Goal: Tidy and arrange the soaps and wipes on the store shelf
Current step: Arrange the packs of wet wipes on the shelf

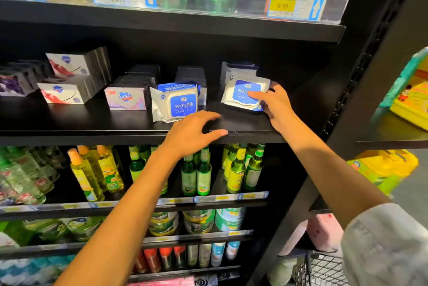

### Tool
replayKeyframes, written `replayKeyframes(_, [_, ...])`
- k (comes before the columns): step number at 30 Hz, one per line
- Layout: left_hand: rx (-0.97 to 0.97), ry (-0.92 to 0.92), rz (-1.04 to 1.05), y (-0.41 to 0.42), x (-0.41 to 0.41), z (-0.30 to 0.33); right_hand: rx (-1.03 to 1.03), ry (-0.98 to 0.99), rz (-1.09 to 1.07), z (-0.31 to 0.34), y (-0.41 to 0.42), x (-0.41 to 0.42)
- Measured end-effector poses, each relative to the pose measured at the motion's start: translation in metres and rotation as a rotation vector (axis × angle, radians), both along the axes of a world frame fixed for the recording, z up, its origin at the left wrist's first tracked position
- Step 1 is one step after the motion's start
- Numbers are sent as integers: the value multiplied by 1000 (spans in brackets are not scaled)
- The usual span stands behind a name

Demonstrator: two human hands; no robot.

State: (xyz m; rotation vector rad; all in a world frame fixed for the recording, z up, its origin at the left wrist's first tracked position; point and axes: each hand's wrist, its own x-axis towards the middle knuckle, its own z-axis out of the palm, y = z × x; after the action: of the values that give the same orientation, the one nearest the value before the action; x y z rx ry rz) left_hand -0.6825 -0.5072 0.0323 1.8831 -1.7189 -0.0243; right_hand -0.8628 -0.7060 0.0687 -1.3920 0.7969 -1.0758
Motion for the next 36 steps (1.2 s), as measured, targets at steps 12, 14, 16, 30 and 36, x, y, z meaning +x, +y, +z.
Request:
replayKeyframes(12, [-96,846,-77,-46,-23,33,-29,18,159,-5,30,-23])
replayKeyframes(14, [-88,944,-114,-57,-22,29,-31,31,157,-4,30,-22])
replayKeyframes(16, [-87,1030,-141,-60,-20,24,-39,40,154,-4,32,-20])
replayKeyframes(30, [-129,1202,-151,-60,-15,23,-330,116,374,-11,34,-23])
replayKeyframes(36, [-113,1205,-209,-57,-19,26,-278,51,343,-12,32,-26])
